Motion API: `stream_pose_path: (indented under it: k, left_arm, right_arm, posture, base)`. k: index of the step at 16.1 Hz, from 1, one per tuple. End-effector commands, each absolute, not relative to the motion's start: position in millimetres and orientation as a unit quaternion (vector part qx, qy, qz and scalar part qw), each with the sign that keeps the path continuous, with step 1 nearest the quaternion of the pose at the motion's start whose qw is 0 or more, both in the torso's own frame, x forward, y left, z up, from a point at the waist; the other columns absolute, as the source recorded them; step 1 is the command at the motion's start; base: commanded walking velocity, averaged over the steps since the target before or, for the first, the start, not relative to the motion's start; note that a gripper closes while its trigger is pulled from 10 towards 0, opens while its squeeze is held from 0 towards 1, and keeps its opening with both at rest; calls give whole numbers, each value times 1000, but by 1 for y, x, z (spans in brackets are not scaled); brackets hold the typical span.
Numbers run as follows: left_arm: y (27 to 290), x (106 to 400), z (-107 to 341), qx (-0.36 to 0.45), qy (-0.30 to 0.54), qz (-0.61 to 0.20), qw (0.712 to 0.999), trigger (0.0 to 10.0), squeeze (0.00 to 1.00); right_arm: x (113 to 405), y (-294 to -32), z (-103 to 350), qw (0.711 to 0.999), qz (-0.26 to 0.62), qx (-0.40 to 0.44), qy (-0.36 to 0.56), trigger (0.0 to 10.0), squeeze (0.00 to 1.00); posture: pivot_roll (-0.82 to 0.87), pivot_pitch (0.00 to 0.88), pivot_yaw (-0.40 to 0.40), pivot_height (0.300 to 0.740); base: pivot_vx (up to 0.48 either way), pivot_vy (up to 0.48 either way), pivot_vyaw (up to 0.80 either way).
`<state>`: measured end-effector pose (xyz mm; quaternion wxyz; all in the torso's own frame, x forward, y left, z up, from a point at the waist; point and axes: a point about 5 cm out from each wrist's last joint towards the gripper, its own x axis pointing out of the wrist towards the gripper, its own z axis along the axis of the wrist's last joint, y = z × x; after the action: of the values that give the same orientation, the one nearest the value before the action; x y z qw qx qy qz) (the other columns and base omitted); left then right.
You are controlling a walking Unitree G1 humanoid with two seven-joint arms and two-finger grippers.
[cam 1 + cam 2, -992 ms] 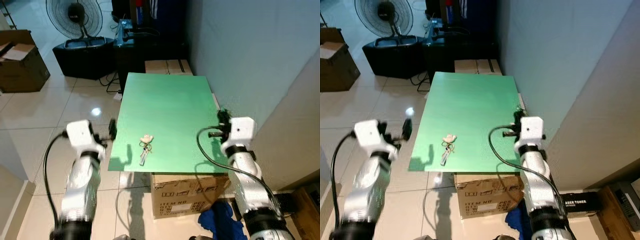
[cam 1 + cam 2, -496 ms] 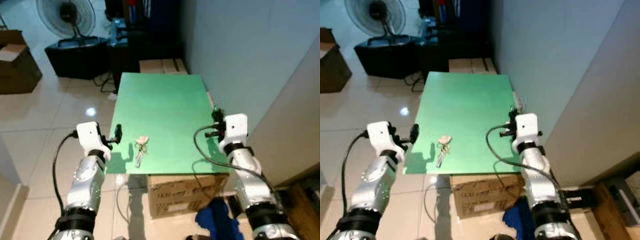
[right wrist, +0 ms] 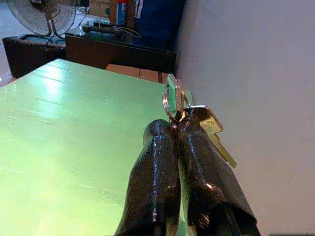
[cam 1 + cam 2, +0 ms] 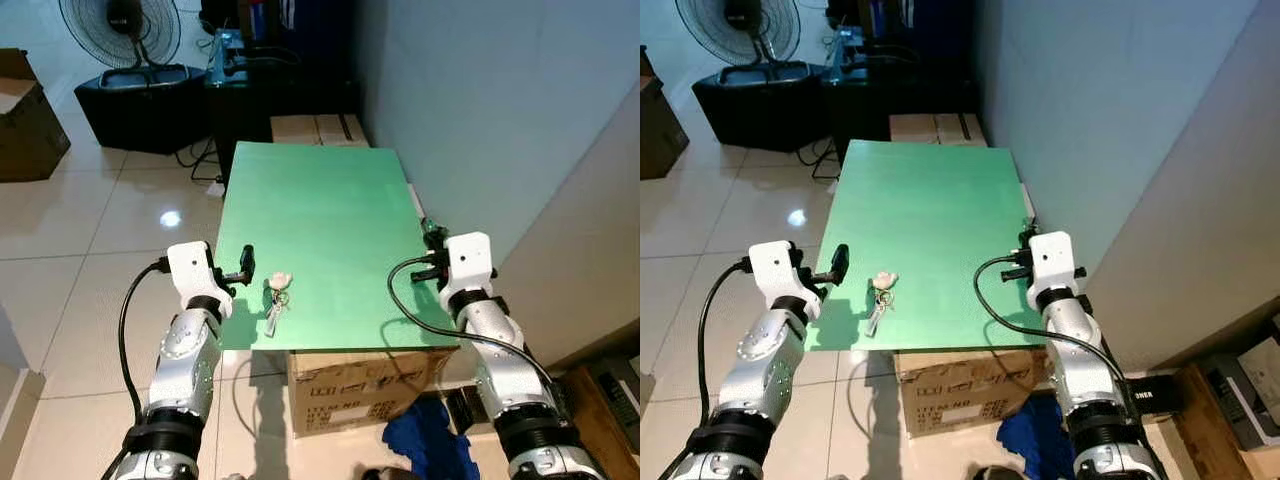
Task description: Hang keys on a hook
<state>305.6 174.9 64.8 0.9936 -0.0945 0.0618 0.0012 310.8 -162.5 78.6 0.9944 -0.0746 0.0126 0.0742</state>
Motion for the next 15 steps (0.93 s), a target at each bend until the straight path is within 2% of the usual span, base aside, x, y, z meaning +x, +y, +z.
stream_pose_path:
  k: [1, 15]
  left_arm:
    - [172, 308, 68, -85, 53, -9, 995, 10000, 0]
    - [165, 317, 78, -69, 43, -29, 996, 10000, 0]
  right_arm:
    - [313, -162, 78, 996, 67, -63, 18, 0, 0]
    - [312, -157, 67, 996, 66, -44, 45, 0, 0]
  posture:
    - [-110, 0, -16, 740]
    - [-93, 0, 6, 740]
  base:
    - [0, 0, 0]
    - [0, 0, 0]
